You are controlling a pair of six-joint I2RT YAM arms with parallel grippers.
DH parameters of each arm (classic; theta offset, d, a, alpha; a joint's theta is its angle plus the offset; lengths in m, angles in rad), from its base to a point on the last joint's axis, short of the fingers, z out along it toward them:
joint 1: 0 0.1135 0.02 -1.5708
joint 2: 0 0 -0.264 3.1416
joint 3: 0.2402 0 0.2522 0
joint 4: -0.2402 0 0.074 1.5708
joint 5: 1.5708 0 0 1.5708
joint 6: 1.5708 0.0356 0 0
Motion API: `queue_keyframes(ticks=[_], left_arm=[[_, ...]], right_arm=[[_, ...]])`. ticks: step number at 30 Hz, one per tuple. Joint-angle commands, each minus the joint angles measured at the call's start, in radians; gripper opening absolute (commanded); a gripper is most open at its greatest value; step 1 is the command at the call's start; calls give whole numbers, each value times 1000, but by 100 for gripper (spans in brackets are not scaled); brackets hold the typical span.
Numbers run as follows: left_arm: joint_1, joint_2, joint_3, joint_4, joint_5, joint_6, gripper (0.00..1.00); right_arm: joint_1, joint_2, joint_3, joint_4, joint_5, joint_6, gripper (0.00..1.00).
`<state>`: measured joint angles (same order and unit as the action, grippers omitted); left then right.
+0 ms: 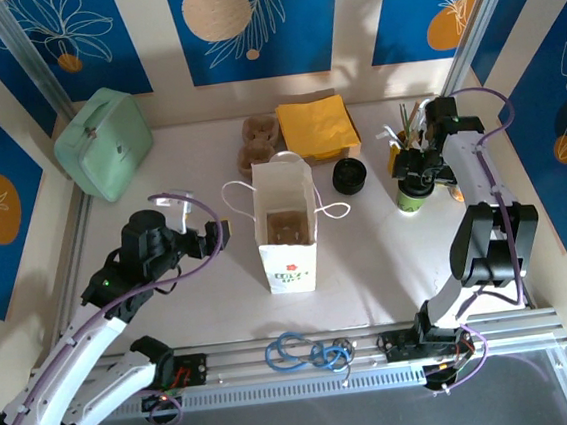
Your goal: Pack the takeout coffee
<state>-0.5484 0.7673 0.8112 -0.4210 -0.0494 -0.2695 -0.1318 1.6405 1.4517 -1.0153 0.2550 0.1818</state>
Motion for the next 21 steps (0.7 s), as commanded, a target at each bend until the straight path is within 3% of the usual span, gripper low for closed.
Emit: queue_keyframes(ticks=[1,9,21], left_arm=[[-6,-5,36,-13,-10,31,99],[-7,-21,30,-23,-28,35,100],[-6,-28,29,-26,-33,33,100]], right_arm=[[-2,22,40,-28,4,-24,91],[-8,75,81,-49,1,-19,83],[-15,102,80,-58,-7,-4,78]])
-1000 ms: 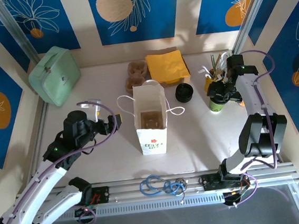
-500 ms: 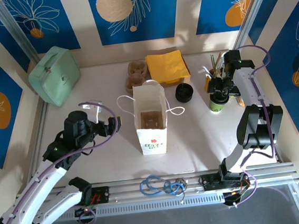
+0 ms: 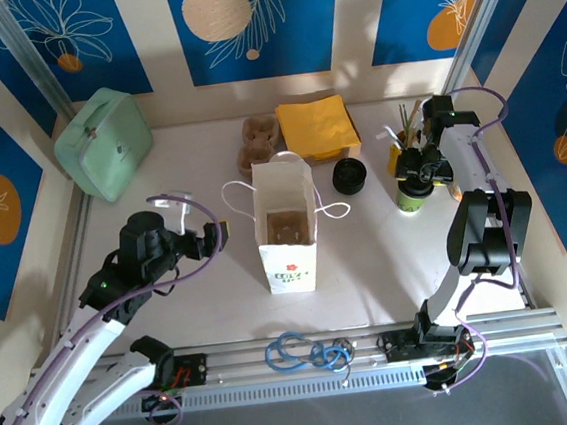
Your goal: Pack the takeout coffee
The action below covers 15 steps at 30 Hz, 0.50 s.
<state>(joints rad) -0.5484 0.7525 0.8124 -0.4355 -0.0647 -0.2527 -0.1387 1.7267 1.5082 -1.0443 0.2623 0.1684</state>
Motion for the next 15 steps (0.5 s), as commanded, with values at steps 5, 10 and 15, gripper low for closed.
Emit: queue_keyframes(ticks=[5,10,15], left_arm=[[-7,-11,26,-12,-21,15,100],[-6,-8,24,-13,-21,13,100],[-6,-13,24,-15,-21,13,100]], right_arm=[[-9,25,26,-35,-24,16,77],[-4,37,31,-42,-42,16,78],[-1,48,36,-55,-44,20,78]])
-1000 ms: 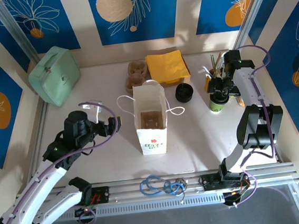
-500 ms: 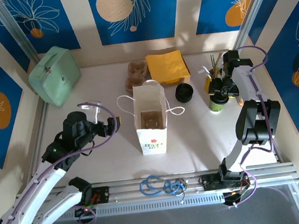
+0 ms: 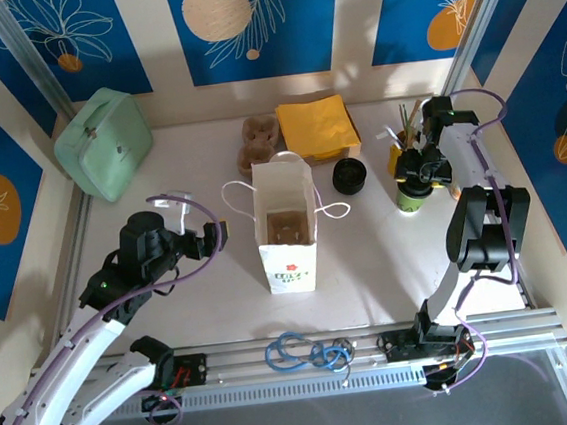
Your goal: Pack the takeout coffee
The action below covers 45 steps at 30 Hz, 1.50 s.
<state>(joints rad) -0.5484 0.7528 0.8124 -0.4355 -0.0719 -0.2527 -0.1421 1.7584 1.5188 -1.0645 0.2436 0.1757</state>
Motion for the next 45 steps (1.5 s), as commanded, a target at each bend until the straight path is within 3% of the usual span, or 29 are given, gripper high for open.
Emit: queue_keyframes(ticks=[1,45], left_arm=[[-5,-13,24,-15,-14,12,100],[-6,-11,23,-15,27,24,100]], right_arm=[[3,19,26,-38,-26,14,78],[32,84,46,-46,-20,54,78]])
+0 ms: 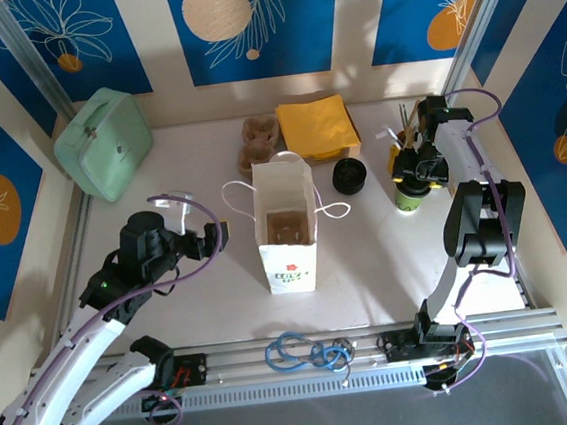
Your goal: Pack the takeout coffee
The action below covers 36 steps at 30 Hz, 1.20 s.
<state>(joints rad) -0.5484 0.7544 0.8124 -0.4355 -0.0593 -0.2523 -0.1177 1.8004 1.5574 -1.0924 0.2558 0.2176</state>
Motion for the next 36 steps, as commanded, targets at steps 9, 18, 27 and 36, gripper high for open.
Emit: queue_keyframes(ticks=[9,18,27,36], left_arm=[[-5,-33,17,-16,-1,24,99],[-6,-26,24,-19,5,28,99],[-6,-26,33,-30,-1,33,100],[-5,-23,41,-35,-6,39,99]], right_arm=[[18,73,-20,-15,-30,29,75],[35,34,17,-71,-5,33,72],[97,-57,64,-170,-8,57,72],[227,-126,63,-255,16,78,71]])
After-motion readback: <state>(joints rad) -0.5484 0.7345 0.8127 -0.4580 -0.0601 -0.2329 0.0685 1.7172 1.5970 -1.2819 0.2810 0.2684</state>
